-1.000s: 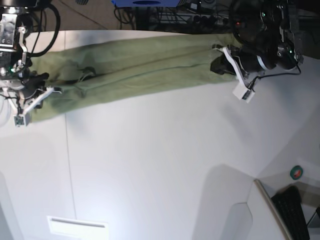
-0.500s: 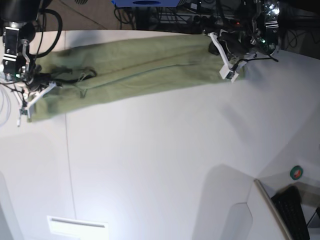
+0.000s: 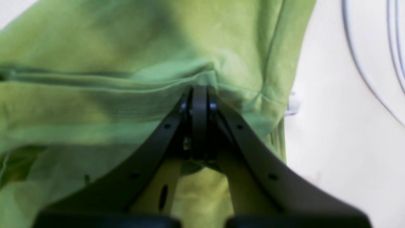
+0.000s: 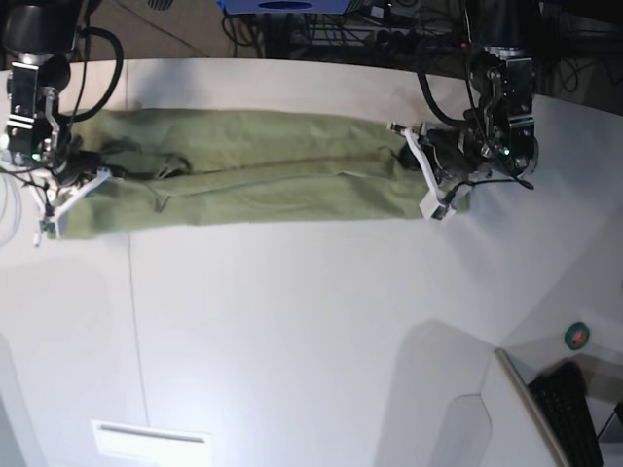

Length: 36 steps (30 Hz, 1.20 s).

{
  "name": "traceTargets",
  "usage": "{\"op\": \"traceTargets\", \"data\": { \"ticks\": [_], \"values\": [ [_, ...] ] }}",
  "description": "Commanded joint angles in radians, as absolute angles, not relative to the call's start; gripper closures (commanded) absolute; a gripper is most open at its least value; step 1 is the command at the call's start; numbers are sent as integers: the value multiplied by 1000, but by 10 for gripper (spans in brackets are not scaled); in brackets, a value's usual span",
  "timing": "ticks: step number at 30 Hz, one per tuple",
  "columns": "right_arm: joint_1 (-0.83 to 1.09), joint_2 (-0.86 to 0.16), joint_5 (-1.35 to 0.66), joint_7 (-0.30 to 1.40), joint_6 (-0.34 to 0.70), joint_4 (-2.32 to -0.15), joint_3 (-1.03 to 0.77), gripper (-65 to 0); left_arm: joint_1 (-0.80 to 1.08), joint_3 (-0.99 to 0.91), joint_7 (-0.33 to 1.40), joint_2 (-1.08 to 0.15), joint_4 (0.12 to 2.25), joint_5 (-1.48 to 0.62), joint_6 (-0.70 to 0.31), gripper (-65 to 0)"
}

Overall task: Layout the t-shirt on the table in an organized manner, then fold the t-shirt properly
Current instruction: 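Pull the strip ends apart with both grippers to flatten it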

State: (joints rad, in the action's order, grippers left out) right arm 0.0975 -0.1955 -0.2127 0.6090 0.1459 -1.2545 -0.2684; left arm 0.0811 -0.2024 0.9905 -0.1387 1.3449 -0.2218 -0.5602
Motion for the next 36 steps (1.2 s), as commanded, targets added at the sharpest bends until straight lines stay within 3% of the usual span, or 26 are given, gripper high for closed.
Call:
{"op": "traceTargets", "data": {
  "ticks": [1, 11, 15, 19, 23, 32, 33, 36],
  "values": [
    [90, -209, -216, 602, 142, -1265, -272, 0, 58, -205, 1006, -148, 1340, -182, -544, 0],
    [99, -209, -216, 602, 142, -1308, -280, 0, -21, -200, 1012, -165, 1360, -191, -545, 0],
    [131, -209, -216, 602, 142, -1434, -280, 0, 5, -205, 1017, -166, 1478, -191, -547, 0],
    [163, -209, -216, 647, 142, -1575, -280, 0, 28, -213, 1141, -191, 1621, -194, -568, 0],
    [180, -208, -217, 737, 142, -1681, -282, 0, 77, -352, 1178, -189, 1759, -194, -698, 0],
    [231, -150, -219, 731, 147, -1801, -415, 0, 105, -690, 1171, -188, 1810, -196, -698, 0],
    [236, -147, -219, 730, 147, -1802, -414, 0, 102, -711, 1171, -188, 1807, -208, -698, -43],
    [249, -143, -219, 728, 147, -1804, -414, 0, 104, -766, 1171, -189, 1774, -340, -698, -311]
  ]
}}
